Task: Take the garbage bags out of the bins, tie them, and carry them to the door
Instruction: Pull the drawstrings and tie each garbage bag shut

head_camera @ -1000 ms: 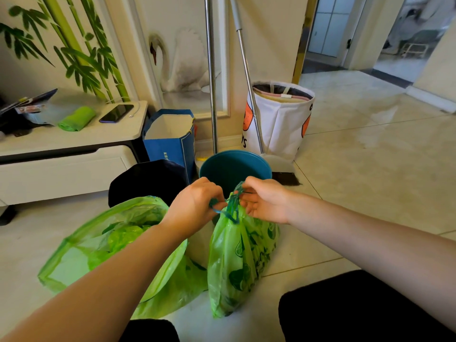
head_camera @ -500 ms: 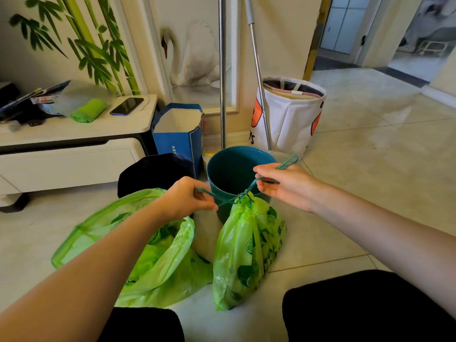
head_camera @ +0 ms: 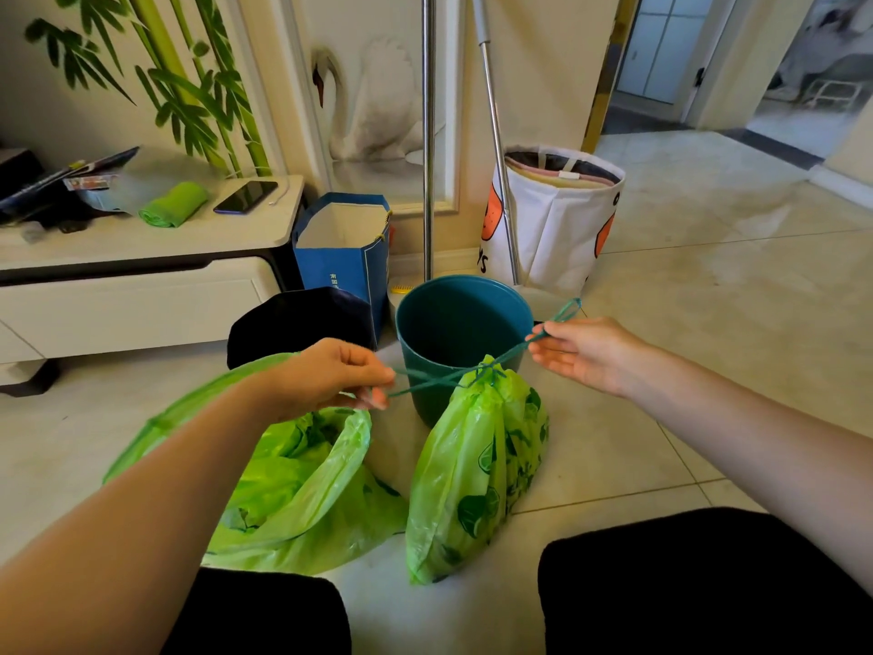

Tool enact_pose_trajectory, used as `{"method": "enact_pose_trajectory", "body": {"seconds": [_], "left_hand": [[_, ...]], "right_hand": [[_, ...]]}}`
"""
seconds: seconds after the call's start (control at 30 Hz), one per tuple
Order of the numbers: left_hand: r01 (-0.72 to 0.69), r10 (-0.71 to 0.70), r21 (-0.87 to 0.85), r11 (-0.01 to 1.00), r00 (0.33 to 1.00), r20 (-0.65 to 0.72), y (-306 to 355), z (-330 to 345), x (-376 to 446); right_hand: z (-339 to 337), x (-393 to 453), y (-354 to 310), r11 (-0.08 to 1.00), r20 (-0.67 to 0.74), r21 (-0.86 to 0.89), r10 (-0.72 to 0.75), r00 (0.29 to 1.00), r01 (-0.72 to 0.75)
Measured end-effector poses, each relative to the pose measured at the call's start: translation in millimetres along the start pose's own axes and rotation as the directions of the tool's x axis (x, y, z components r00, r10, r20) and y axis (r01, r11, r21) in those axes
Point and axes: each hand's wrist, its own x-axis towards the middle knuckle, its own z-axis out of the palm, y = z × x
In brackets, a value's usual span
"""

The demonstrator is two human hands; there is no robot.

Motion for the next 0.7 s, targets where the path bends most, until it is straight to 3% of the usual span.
{"method": "enact_pose_trajectory", "body": {"seconds": [0.13, 0.2, 0.3, 0.37, 0.4, 0.47, 0.53, 0.6, 0.7], "left_hand": [[0.218, -0.235, 0.222, 0.950, 0.970, 0.054, -7, -3, -2], [0.269, -0.289, 0.257, 0.928, 0.956, 0.041, -7, -3, -4], [0.278, -0.289, 0.204, 0.938, 0.957, 0.023, -7, -4, -8], [0.269, -0.270, 0.086, 0.959, 0.963, 0.001, -9, -7, -12], [0.259, -0.259, 0.015, 0.966, 0.966, -0.018, -11, -10, -15], [0.224, -0.229, -0.070, 0.972, 0.970, -0.076, -14, -19, -21], [0.187, -0.199, -0.089, 0.978, 0.967, -0.156, -18, -27, -29], [0.167, -0.186, -0.095, 0.981, 0.952, -0.241, -22, -36, -37], [0.164, -0.173, -0.054, 0.985, 0.924, -0.342, -30, -45, -54]], "right_hand": [[-9, 6, 2, 0.994, -0.096, -0.092, 0.055, 0.994, -0.064], [-11, 8, 2, 0.984, -0.132, -0.151, 0.073, 0.989, -0.093], [-10, 9, 4, 0.956, -0.171, -0.271, 0.072, 0.983, -0.117], [-7, 11, 3, 0.912, -0.215, -0.401, -0.005, 0.977, -0.084], [-4, 11, 1, 0.848, -0.237, -0.528, -0.084, 0.968, -0.056], [4, 10, -5, 0.566, -0.205, -0.825, -0.289, 0.935, -0.006], [16, 9, -8, 0.309, -0.101, -0.950, -0.426, 0.899, 0.039], [33, 9, -9, 0.202, -0.004, -0.973, -0.503, 0.864, 0.113], [67, 12, -2, 0.177, 0.154, -0.943, -0.516, 0.842, 0.281]]}}
